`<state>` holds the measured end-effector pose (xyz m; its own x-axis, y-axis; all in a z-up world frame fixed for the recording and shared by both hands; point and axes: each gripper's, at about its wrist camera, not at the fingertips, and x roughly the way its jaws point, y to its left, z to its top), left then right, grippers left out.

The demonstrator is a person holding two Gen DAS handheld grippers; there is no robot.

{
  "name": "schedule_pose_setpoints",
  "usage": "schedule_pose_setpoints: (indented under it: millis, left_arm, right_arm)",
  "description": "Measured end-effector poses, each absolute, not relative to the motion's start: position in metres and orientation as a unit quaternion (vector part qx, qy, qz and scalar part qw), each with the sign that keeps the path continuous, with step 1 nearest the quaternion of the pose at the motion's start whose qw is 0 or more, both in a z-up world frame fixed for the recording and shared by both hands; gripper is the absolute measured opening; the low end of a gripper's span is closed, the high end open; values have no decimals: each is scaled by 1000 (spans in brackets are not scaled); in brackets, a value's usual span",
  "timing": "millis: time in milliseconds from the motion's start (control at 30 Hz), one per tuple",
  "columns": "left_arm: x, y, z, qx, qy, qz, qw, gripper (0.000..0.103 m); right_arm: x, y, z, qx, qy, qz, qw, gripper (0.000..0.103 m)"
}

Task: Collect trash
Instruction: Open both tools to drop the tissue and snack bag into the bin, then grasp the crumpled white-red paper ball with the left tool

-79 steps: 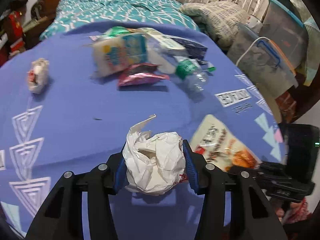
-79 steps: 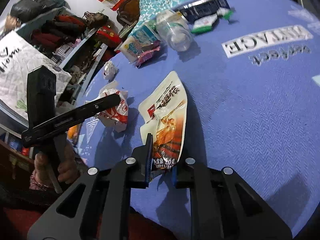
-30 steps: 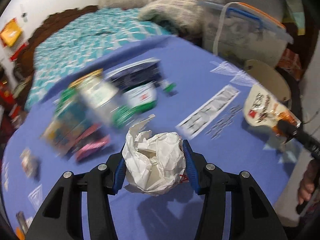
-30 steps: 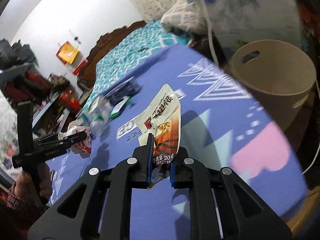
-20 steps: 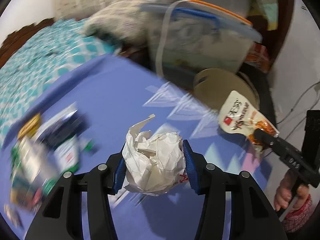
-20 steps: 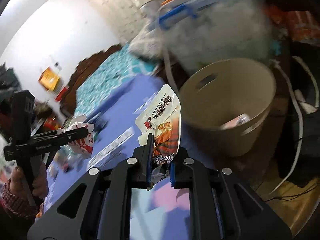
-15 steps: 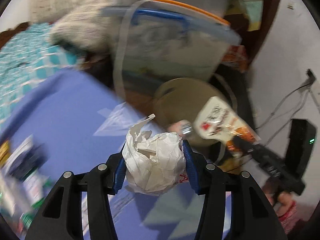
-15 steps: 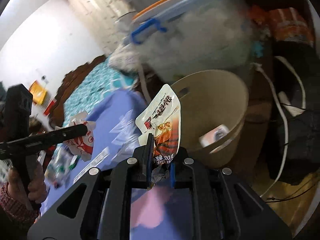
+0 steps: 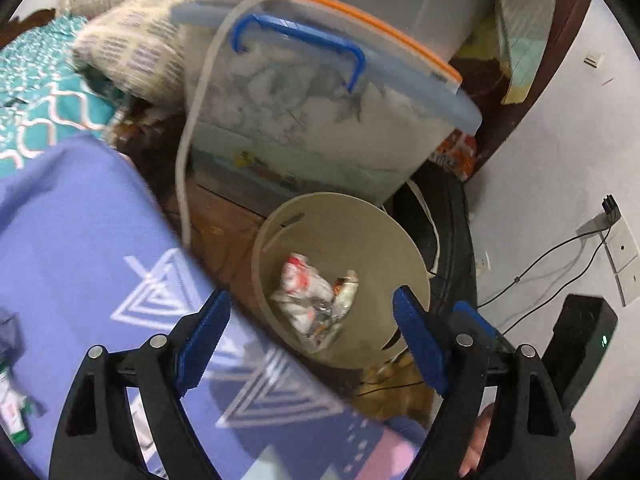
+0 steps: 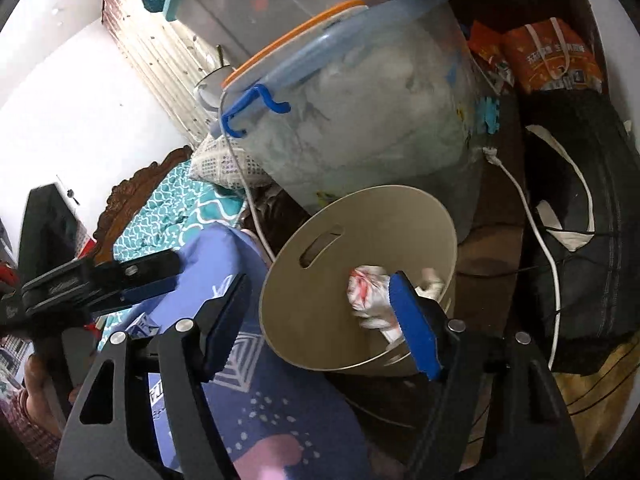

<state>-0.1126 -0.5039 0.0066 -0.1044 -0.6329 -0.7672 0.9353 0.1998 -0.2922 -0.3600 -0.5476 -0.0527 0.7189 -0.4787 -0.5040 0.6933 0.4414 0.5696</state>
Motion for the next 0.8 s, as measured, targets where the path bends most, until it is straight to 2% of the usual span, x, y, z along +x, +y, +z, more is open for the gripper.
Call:
schedule_pose_setpoints:
  millis: [233, 367, 533, 700, 800]
  left_arm:
    - [-80, -388, 15, 166, 408, -572, 692, 75]
    - [-45, -304, 16, 155, 415, -525, 727, 65]
    - [21, -166, 28, 106, 433, -406, 798, 60]
    - [95, -38, 30, 68, 434, -214, 872, 59]
    - [134, 5, 15, 55, 447, -148, 880, 62]
  right_arm:
    - [-327, -524, -41, 390, 152, -293, 860, 58]
    - [-296, -500, -28, 374, 166, -244, 879, 51]
    - [-240, -455, -16, 348, 198, -169, 901, 49]
    - [-166, -395, -3, 313, 241, -83, 915, 49]
    - [-109, -351, 9, 292, 273, -9, 917, 51]
